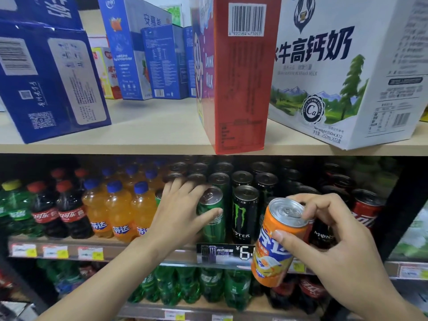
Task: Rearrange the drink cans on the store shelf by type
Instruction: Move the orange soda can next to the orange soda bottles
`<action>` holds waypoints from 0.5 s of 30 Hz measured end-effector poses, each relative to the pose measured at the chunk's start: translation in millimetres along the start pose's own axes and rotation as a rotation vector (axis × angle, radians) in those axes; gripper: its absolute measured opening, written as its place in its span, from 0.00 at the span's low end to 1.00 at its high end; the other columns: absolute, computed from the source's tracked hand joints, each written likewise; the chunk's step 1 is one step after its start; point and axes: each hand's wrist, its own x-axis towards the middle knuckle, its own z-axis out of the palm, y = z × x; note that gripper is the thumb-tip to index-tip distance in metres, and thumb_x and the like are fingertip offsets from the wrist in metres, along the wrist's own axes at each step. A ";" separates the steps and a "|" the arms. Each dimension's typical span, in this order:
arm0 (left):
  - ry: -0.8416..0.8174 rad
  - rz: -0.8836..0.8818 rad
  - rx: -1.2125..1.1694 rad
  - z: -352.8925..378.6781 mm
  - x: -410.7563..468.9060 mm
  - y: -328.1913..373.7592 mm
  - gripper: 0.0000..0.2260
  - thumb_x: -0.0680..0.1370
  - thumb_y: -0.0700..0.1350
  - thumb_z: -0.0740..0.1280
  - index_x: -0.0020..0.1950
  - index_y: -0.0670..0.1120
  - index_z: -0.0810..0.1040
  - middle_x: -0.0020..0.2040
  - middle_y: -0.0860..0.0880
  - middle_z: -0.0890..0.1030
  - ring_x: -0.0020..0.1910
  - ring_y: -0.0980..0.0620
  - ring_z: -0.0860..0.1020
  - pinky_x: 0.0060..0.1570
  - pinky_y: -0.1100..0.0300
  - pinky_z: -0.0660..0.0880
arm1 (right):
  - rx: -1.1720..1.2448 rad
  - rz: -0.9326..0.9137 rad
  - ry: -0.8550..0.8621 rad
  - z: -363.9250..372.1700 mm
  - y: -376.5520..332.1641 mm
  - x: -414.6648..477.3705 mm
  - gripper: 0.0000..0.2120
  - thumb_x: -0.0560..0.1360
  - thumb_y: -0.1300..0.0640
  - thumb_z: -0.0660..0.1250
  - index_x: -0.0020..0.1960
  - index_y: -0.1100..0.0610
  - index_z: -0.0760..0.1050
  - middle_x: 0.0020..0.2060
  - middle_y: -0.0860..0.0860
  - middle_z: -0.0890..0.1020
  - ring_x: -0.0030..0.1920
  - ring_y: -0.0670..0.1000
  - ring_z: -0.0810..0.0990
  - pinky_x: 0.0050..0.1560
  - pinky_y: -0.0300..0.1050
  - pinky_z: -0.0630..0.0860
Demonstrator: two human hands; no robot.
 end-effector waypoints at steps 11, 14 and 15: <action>-0.036 0.024 0.003 10.9 12.0 13.8 0.28 0.74 0.67 0.61 0.64 0.49 0.77 0.57 0.47 0.81 0.63 0.44 0.70 0.62 0.47 0.66 | 0.049 0.015 -0.007 -6.8 -5.9 -4.4 0.17 0.60 0.45 0.76 0.41 0.46 0.71 0.55 0.40 0.83 0.56 0.43 0.81 0.35 0.48 0.84; -0.045 0.008 0.009 11.7 15.7 11.6 0.29 0.73 0.68 0.62 0.62 0.48 0.78 0.56 0.46 0.82 0.61 0.43 0.70 0.61 0.47 0.67 | 0.022 0.017 -0.020 -2.6 -7.2 -2.5 0.18 0.60 0.44 0.76 0.41 0.46 0.70 0.56 0.40 0.83 0.56 0.45 0.82 0.40 0.46 0.84; -0.053 0.017 0.019 11.7 17.3 10.3 0.30 0.72 0.70 0.59 0.62 0.49 0.78 0.57 0.46 0.82 0.62 0.44 0.69 0.61 0.47 0.66 | 0.002 0.013 -0.025 -0.2 -8.6 -1.1 0.18 0.61 0.44 0.77 0.41 0.46 0.70 0.56 0.40 0.84 0.57 0.46 0.82 0.44 0.46 0.83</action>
